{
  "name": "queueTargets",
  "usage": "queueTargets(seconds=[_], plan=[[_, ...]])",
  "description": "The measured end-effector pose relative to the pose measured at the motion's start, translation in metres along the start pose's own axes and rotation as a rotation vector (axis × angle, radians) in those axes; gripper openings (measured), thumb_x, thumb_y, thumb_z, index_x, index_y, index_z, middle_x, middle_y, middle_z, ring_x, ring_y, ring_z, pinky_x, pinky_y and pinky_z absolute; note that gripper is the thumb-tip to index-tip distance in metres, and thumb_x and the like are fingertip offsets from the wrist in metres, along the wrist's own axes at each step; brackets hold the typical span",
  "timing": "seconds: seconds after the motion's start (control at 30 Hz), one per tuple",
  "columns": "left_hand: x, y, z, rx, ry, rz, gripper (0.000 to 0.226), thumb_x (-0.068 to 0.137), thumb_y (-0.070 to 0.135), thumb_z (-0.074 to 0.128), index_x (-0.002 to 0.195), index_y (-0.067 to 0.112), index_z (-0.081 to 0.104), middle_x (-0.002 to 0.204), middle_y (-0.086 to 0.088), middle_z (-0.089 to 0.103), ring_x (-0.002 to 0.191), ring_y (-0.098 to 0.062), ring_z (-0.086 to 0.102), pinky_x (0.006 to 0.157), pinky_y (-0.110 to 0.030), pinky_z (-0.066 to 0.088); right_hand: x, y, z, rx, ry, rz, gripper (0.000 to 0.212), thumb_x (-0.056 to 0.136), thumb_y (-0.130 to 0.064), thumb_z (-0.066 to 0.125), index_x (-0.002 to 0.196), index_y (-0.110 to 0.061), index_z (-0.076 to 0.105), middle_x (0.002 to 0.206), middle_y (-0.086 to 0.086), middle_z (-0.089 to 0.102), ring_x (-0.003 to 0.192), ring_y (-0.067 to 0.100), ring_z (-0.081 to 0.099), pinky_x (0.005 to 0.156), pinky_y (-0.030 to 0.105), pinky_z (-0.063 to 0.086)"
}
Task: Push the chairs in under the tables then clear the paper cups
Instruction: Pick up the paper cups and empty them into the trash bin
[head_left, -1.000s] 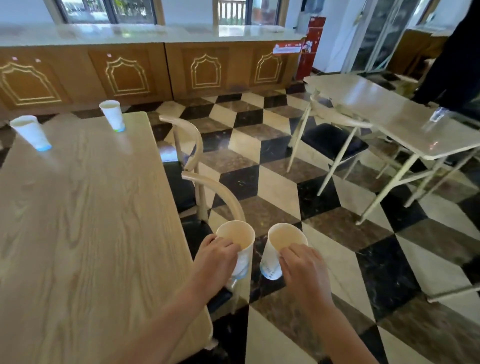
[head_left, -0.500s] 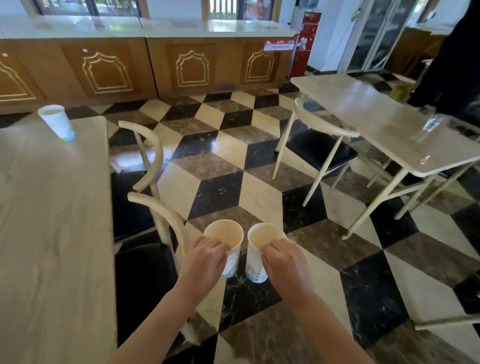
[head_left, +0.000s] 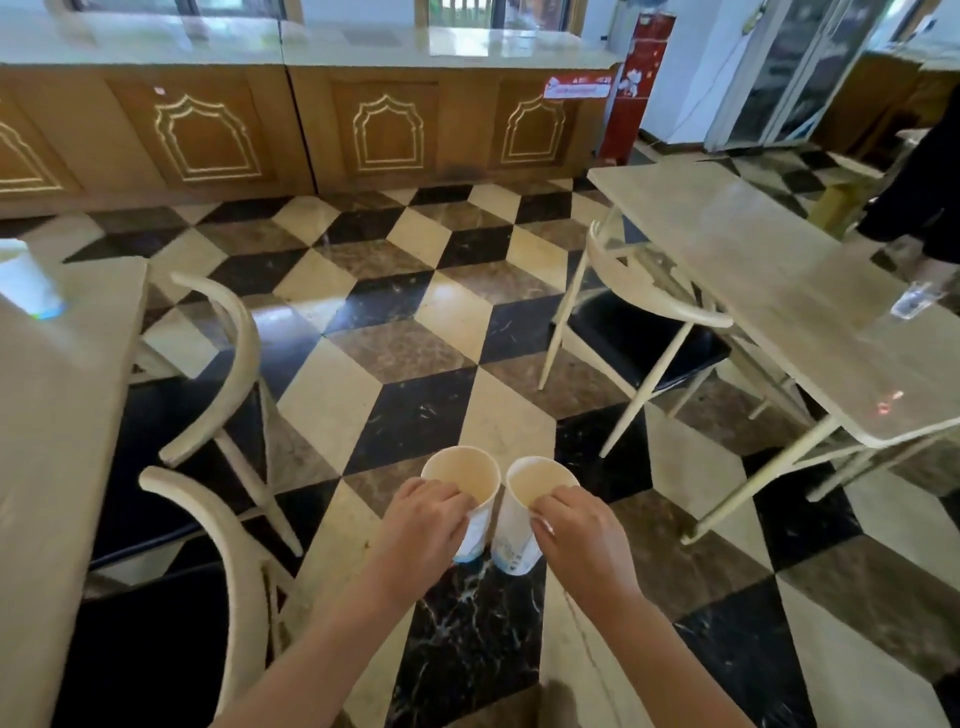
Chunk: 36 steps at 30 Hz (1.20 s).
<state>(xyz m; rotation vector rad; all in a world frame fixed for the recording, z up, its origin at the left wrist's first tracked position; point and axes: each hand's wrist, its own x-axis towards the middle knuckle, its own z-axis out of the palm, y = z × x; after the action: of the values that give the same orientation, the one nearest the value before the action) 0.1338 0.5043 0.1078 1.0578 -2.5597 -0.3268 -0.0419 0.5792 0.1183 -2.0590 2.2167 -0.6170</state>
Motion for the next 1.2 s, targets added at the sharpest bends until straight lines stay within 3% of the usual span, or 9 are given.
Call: queueTargets(seconds=[0.13, 0.23, 0.33, 0.53, 0.8, 1.07, 1.2], plan=[[0.059, -0.007, 0.028, 0.089, -0.006, -0.088, 0.014, 0.073, 0.005, 0.071, 0.084, 0.014, 0.071, 0.076, -0.001, 0.072, 0.071, -0.021, 0.066, 0.074, -0.035, 0.051, 0.063, 0.053, 0.014, -0.006, -0.014, -0.123, 0.021, 0.057, 0.004, 0.084, 0.061, -0.006, 0.066, 0.055, 0.008, 0.061, 0.049, 0.027, 0.057, 0.040, 0.032, 0.049], [0.108, -0.010, 0.043, 0.111, 0.015, -0.180, 0.019, 0.067, 0.000, 0.075, 0.080, 0.013, 0.072, 0.072, -0.002, 0.072, 0.069, -0.023, 0.066, 0.072, -0.034, 0.052, 0.113, 0.088, 0.015, -0.026, -0.059, -0.250, 0.026, 0.049, 0.003, 0.088, 0.061, -0.007, 0.067, 0.053, 0.007, 0.060, 0.046, 0.024, 0.055, 0.039, 0.027, 0.045], [0.155, -0.010, 0.050, 0.141, 0.019, -0.262, 0.024, 0.057, 0.000, 0.082, 0.074, 0.014, 0.072, 0.066, 0.000, 0.071, 0.062, -0.020, 0.066, 0.068, -0.032, 0.054, 0.165, 0.117, 0.011, -0.015, -0.114, -0.346, 0.034, 0.042, -0.003, 0.093, 0.064, -0.008, 0.069, 0.056, 0.006, 0.063, 0.047, 0.023, 0.057, 0.042, 0.023, 0.046], [0.215, -0.029, 0.058, 0.165, 0.087, -0.440, 0.027, 0.050, 0.001, 0.086, 0.070, 0.013, 0.072, 0.061, -0.001, 0.070, 0.054, -0.022, 0.065, 0.061, -0.031, 0.056, 0.258, 0.152, 0.029, 0.029, -0.161, -0.477, 0.037, 0.044, -0.008, 0.094, 0.074, -0.009, 0.072, 0.071, 0.006, 0.072, 0.058, 0.022, 0.066, 0.048, 0.032, 0.057], [0.288, -0.125, 0.053, 0.168, 0.203, -0.596, 0.030, 0.049, 0.000, 0.087, 0.071, 0.014, 0.073, 0.061, -0.001, 0.071, 0.051, -0.020, 0.064, 0.060, -0.028, 0.056, 0.393, 0.129, 0.087, 0.066, -0.201, -0.616, 0.044, 0.037, -0.020, 0.097, 0.074, -0.011, 0.075, 0.073, 0.004, 0.075, 0.057, 0.017, 0.068, 0.046, 0.028, 0.058], [0.369, -0.278, -0.003, 0.175, 0.278, -0.710, 0.029, 0.055, 0.003, 0.088, 0.079, 0.013, 0.074, 0.073, -0.003, 0.075, 0.060, -0.021, 0.069, 0.066, -0.039, 0.059, 0.564, 0.052, 0.134, 0.127, -0.185, -0.669, 0.031, 0.051, -0.017, 0.093, 0.077, -0.012, 0.076, 0.075, 0.002, 0.076, 0.060, 0.014, 0.069, 0.054, 0.024, 0.057], [0.395, -0.344, -0.024, 0.158, 0.327, -0.729, 0.029, 0.056, -0.004, 0.084, 0.080, 0.008, 0.074, 0.073, -0.008, 0.075, 0.061, -0.027, 0.068, 0.065, -0.042, 0.058, 0.630, 0.018, 0.157, 0.145, -0.199, -0.653, 0.026, 0.053, -0.006, 0.091, 0.073, -0.010, 0.075, 0.068, 0.004, 0.073, 0.055, 0.018, 0.066, 0.046, 0.027, 0.057]])
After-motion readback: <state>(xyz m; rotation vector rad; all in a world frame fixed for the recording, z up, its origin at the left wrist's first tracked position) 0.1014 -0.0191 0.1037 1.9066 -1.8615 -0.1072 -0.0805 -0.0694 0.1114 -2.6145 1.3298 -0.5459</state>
